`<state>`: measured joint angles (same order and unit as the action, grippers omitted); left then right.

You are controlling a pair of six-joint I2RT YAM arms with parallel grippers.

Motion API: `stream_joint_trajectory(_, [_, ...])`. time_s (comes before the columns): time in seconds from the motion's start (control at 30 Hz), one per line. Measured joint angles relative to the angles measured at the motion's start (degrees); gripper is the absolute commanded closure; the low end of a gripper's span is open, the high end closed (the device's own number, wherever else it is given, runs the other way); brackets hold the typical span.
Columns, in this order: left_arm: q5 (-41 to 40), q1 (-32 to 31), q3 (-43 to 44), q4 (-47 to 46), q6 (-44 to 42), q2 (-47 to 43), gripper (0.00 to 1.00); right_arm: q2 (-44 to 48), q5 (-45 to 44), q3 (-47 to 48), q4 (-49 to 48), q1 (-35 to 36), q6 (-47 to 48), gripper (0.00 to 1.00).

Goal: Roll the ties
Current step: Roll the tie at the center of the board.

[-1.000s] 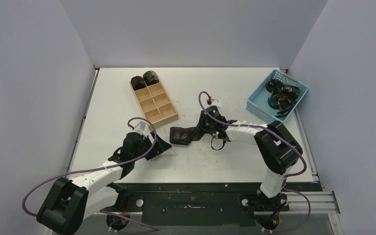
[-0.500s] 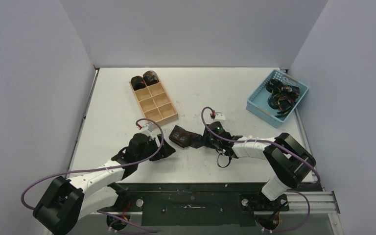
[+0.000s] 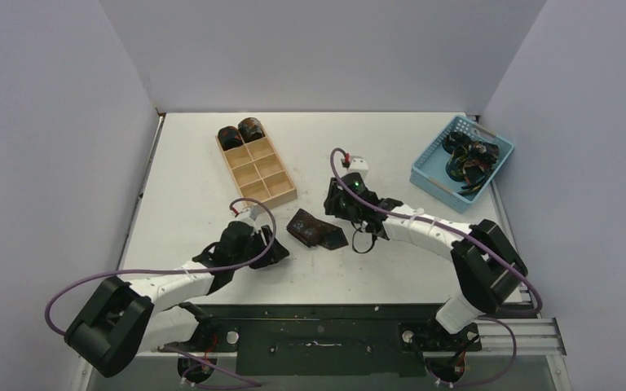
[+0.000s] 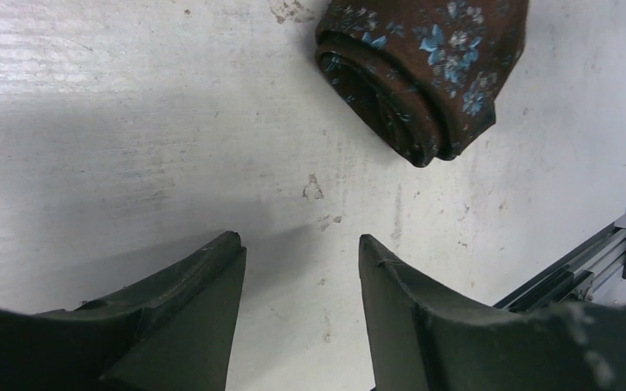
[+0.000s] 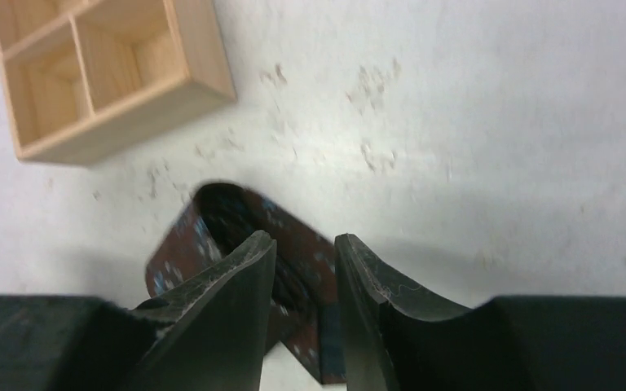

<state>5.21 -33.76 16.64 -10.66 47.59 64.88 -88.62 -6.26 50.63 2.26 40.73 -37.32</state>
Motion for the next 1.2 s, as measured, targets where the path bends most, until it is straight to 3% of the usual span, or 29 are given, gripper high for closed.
stream_joint_trajectory(0.2, [0.66,-0.46,2.95,-1.7,0.2,6.58,0.75,-9.92,-0.35,9.9,-0.22,-1.75,1.09,0.79])
stream_joint_trajectory(0.5, [1.86,-0.81,7.28,-6.1,0.7,14.25,0.92,-8.13,0.04,-2.12,-1.05,-2.12,-0.57,0.8])
stream_joint_trajectory(0.67, [3.3,-0.87,9.49,-8.15,1.64,19.98,0.95,-7.98,0.07,-1.25,-1.03,-2.47,-0.28,0.79])
stream_joint_trajectory(0.93, [4.74,-1.05,10.47,-11.5,3.3,23.19,0.98,-14.99,3.06,10.91,-1.6,-2.89,1.77,0.78])
stream_joint_trajectory(1.2, [5.9,-1.09,10.97,-13.49,4.39,24.65,1.0,-19.08,8.22,11.82,-1.01,-2.47,2.47,0.78])
